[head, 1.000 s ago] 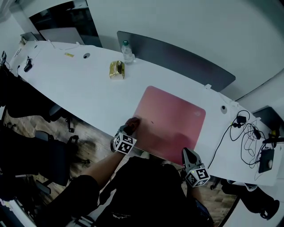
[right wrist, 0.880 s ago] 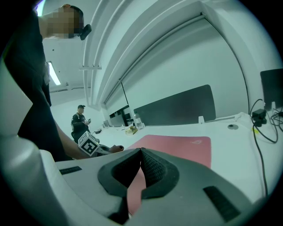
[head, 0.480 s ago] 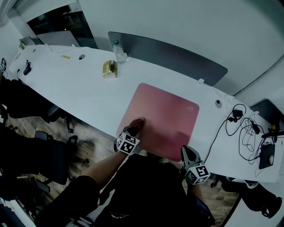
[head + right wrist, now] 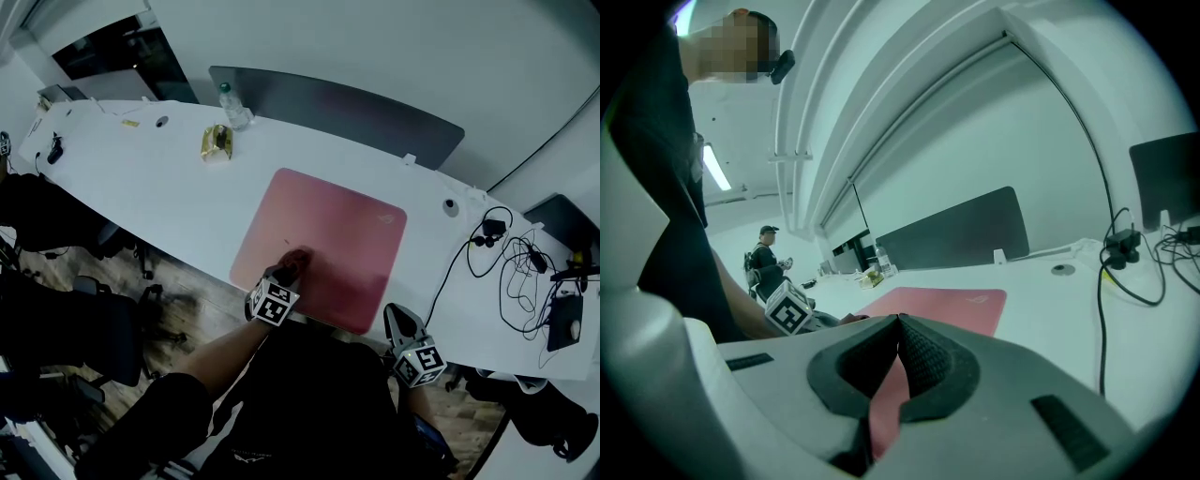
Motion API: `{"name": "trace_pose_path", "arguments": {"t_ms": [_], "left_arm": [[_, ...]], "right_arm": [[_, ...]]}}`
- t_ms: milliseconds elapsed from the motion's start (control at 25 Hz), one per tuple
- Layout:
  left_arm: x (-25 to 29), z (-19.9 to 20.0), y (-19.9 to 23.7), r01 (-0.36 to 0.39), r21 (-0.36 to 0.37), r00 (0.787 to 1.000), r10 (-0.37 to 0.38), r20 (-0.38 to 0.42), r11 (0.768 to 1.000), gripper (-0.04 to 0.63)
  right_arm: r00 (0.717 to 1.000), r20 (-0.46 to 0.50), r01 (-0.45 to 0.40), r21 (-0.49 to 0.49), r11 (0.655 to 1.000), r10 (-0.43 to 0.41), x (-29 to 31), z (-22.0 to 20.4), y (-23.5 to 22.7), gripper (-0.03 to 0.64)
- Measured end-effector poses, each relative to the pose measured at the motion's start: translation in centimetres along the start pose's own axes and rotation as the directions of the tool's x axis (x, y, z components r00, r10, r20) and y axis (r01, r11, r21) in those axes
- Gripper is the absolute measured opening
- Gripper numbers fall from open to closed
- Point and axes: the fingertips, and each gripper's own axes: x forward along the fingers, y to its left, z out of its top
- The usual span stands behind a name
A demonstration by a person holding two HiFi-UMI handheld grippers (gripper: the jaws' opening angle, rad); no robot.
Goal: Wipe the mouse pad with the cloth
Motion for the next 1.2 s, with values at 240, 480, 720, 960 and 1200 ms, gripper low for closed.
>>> {"name": "trace_pose_path", "arguments": {"t_ms": [240, 480, 720, 960, 1200], "left_arm": [[0.9, 1.0, -3.3, 0.026, 0.011, 1.0, -0.026, -0.013, 1.0, 0.089], [1.8, 2.0, -6.9, 0.073, 0.031, 0.997, -0.072, -0.019, 0.997, 0.089], [2.6, 2.9, -10.6, 0.138, 0.032, 0.99, -0.137, -0.035, 0.99, 0.089], [3.7, 4.1, -13.8, 0.209, 0.026, 0.977, -0.208, -0.037, 0.977, 0.089], [4.8, 5.4, -17.3, 0.286, 0.058, 0.958, -0.284, -0.041, 0.957, 0.089]], "right_arm": [[1.0, -0.011, -0.021, 0.008, 1.0, 0.021, -1.2, -0.2, -1.8, 0.025], [0.999, -0.006, -0.043, 0.009, 0.999, 0.043, -1.3, 0.5, -3.2, 0.025], [0.999, -0.011, -0.049, 0.024, 0.998, 0.05, -2.0, 0.2, -4.5, 0.025], [0.999, -0.011, -0.039, 0.037, 0.999, 0.039, -2.6, 0.0, -6.0, 0.025], [1.0, -0.016, -0.021, 0.052, 0.998, 0.022, -3.4, -0.3, -7.4, 0.025]]}}
